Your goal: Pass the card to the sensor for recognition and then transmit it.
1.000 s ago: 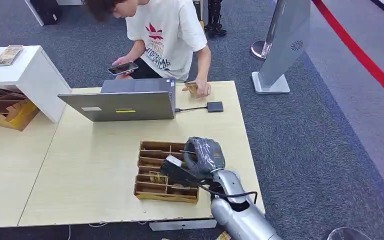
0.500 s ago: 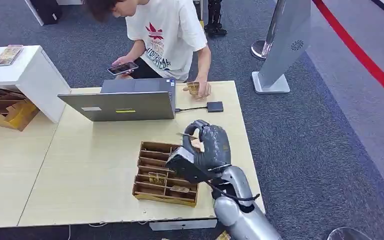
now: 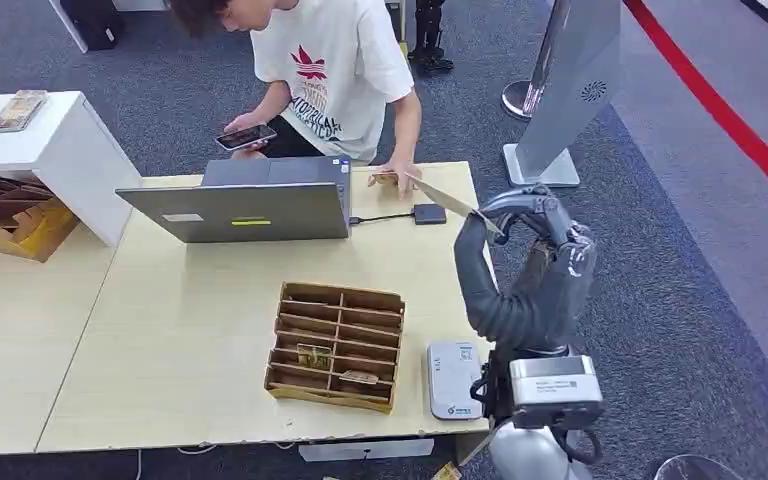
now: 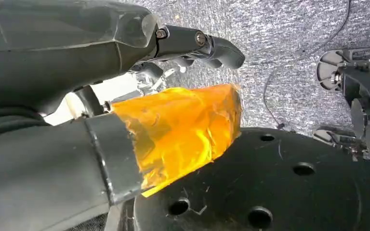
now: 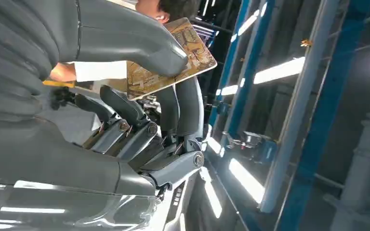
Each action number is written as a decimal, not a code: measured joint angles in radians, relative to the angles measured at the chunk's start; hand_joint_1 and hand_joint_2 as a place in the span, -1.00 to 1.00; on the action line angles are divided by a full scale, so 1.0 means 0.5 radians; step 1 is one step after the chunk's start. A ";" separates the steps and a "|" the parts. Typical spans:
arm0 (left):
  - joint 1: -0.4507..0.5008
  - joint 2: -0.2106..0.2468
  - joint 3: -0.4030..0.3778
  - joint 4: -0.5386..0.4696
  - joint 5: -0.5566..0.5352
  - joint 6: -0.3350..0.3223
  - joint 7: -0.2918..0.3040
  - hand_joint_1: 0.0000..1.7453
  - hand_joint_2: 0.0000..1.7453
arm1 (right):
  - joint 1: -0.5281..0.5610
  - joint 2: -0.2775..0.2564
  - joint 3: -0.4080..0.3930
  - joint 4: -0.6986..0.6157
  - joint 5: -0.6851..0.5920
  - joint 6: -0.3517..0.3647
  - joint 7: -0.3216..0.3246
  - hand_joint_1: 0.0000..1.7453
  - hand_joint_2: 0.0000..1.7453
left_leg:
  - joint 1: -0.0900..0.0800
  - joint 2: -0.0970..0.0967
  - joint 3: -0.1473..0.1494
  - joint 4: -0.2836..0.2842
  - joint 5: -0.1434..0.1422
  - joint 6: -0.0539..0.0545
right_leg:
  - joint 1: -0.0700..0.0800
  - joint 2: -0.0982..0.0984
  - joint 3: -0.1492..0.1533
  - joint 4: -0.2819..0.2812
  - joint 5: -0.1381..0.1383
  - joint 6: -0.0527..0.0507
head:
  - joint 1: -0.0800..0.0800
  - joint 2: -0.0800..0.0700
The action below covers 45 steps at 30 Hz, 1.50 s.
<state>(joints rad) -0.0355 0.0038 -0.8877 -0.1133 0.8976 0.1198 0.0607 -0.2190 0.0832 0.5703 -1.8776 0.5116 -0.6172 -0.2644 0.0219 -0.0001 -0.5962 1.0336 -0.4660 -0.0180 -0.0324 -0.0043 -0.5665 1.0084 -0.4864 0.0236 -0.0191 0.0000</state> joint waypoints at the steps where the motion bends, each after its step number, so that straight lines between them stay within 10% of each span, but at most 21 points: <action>1: 0.000 -0.002 -0.001 0.000 0.000 0.000 0.000 -1.00 -1.00 | 0.000 -0.003 0.000 -0.006 0.000 0.000 -0.001 1.00 1.00 | 0.000 0.000 0.000 0.000 0.000 0.000 | 0.000 0.000 0.000 0.000 0.000 0.000 | 0.000 0.000; 19: -0.005 -0.005 -0.047 0.000 -0.020 -0.004 -0.001 -1.00 -1.00 | -0.130 -0.010 0.005 0.083 0.042 0.116 0.096 1.00 1.00 | 0.000 0.001 0.000 0.000 0.001 0.000 | 0.000 0.001 0.000 0.001 0.001 -0.001 | -0.001 0.000; 45: -0.065 0.029 -0.365 -0.005 -0.271 -0.049 0.083 -1.00 -1.00 | -1.382 0.206 0.189 1.887 1.000 0.505 0.608 1.00 1.00 | 0.000 -0.001 -0.001 0.000 0.005 -0.002 | 0.000 0.000 0.000 0.002 0.004 -0.001 | -0.001 0.000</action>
<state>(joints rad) -0.0682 0.0183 -1.0701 -0.1160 0.7622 0.0954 0.1022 -0.9101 0.1862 0.6650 -0.9341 1.0118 -0.3647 0.0397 0.0221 -0.0008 -0.5965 1.0338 -0.4634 -0.0189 -0.0323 -0.0045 -0.5664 1.0093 -0.4844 0.0233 -0.0195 0.0000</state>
